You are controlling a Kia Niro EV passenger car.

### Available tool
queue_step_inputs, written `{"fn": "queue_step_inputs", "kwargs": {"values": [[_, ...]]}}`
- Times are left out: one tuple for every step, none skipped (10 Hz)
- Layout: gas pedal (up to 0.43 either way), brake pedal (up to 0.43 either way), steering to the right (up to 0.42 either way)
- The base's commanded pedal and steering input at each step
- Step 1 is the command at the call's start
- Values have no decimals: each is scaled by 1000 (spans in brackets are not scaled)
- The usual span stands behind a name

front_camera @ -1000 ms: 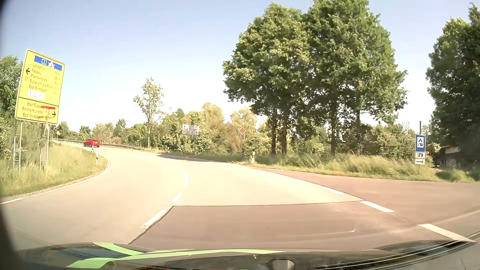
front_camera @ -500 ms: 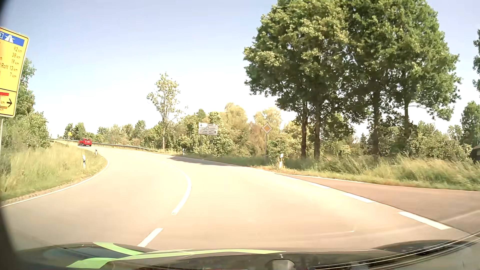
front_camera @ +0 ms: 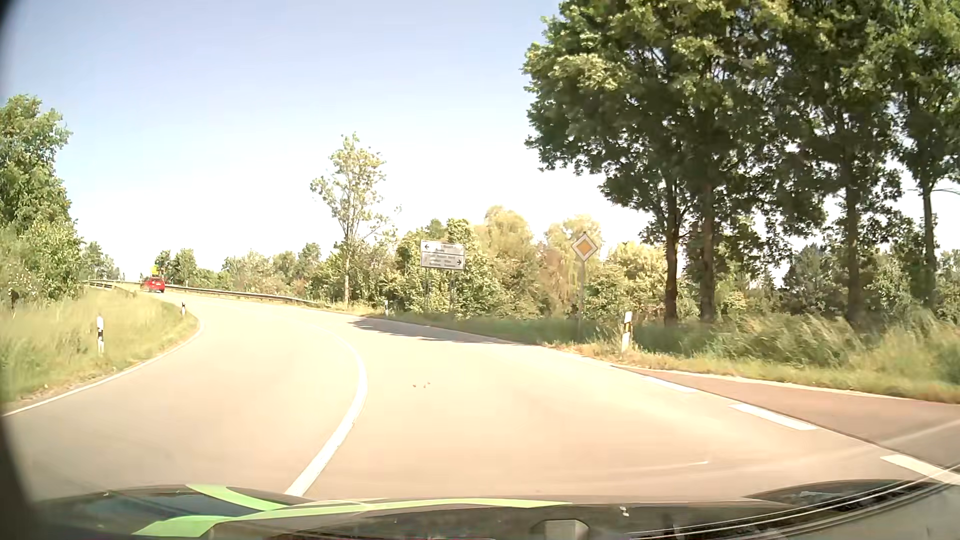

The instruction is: Follow the waypoints while adhering to traffic rules and regulations

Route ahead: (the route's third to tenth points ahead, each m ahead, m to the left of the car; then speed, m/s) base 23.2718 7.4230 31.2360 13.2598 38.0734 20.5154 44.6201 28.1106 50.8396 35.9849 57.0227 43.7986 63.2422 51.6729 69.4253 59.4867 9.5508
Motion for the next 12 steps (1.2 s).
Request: {"fn": "queue_step_inputs", "kwargs": {"values": [[209, 0, -67], [209, 0, -70], [209, 0, -72], [209, 0, -74], [209, 0, -76], [209, 0, -79], [209, 0, -83], [209, 0, -87], [209, 0, -91], [209, 0, -94], [209, 0, -96], [209, 0, -97]]}}
